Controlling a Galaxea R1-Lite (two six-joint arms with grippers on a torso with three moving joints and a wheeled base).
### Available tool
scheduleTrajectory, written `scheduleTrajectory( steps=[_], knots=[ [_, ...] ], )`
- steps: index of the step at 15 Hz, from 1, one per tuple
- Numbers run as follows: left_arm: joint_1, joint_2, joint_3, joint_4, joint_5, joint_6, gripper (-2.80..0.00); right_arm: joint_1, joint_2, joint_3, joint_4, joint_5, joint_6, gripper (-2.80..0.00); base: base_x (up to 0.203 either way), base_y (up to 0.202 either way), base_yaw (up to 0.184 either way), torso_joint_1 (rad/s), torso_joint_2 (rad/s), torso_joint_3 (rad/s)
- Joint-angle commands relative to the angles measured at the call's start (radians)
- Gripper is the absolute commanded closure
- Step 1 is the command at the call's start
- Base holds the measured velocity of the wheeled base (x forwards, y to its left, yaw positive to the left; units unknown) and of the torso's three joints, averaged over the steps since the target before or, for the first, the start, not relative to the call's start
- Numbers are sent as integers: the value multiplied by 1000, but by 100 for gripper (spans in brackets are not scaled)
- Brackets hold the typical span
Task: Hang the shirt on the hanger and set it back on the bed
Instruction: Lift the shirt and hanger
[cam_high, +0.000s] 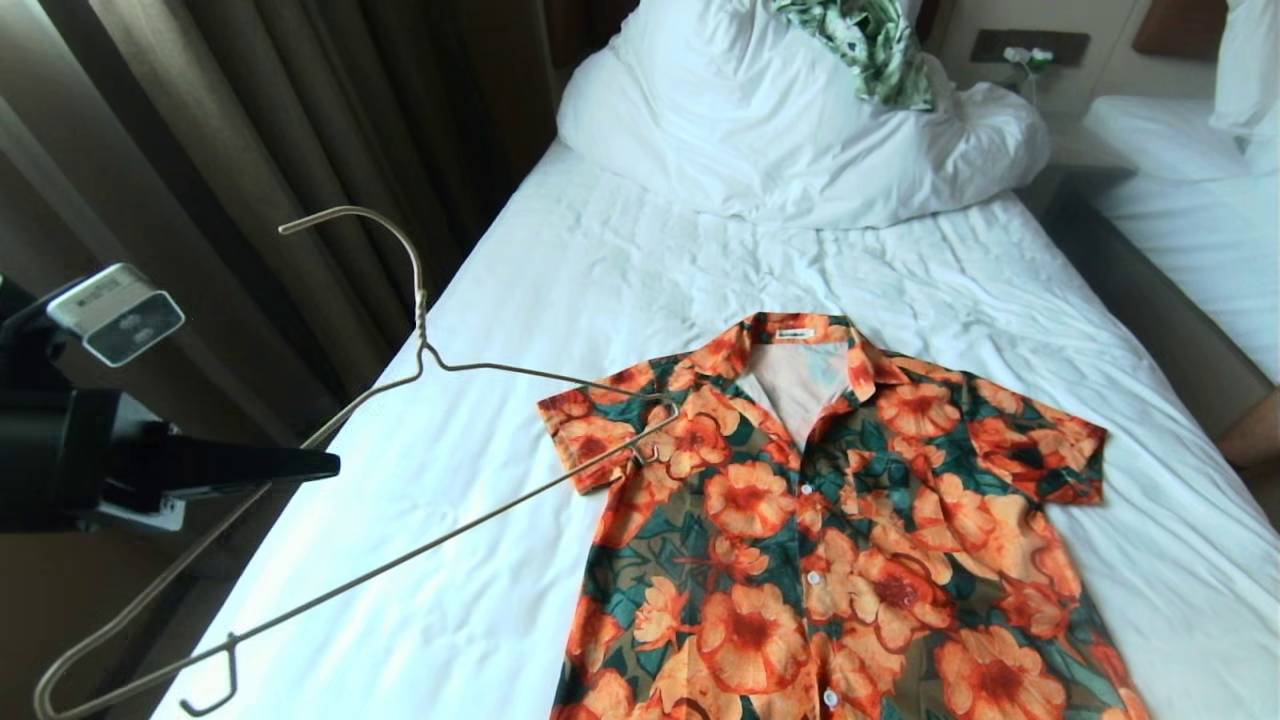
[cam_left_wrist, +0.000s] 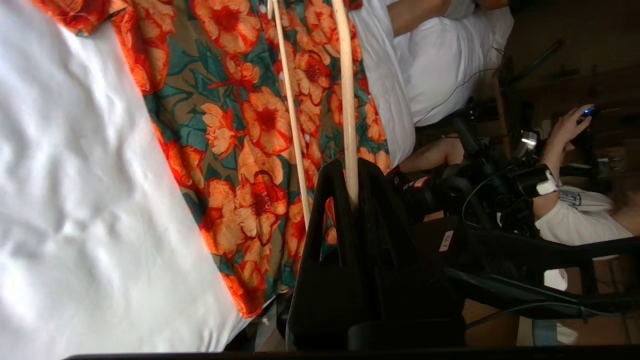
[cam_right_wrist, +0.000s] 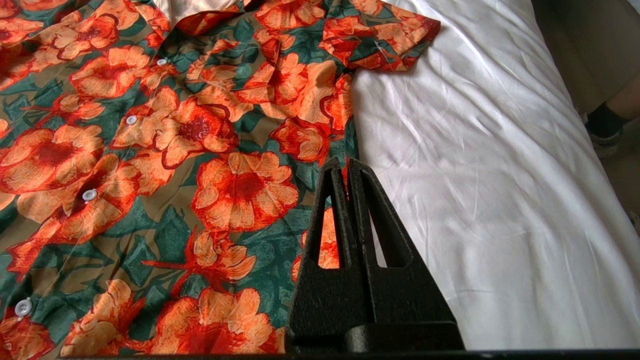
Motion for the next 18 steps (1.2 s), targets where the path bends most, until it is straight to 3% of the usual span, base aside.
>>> scheduleTrajectory(
  steps=[1,3,9,16,18],
  knots=[
    [-1,-42,1,5,-24,-2,0,0,-2,0,0,0,-1,0,0,0,0,0,0,0],
    [-27,-85,1,5,-45,-19,0,0,-2,0,0,0,-1,0,0,0,0,0,0,0],
    [-191,-226,1,1,-49,-134,0,0,-2,0,0,0,-1,0,0,0,0,0,0,0],
    [-245,-232,26,-1,-48,-135,0,0,-2,-5,1,-1,-14,0,0,0,0,0,0,0],
    [-263,-231,24,-2,-48,-135,0,0,3,-66,18,3,-10,0,0,0,0,0,0,0]
  ],
)
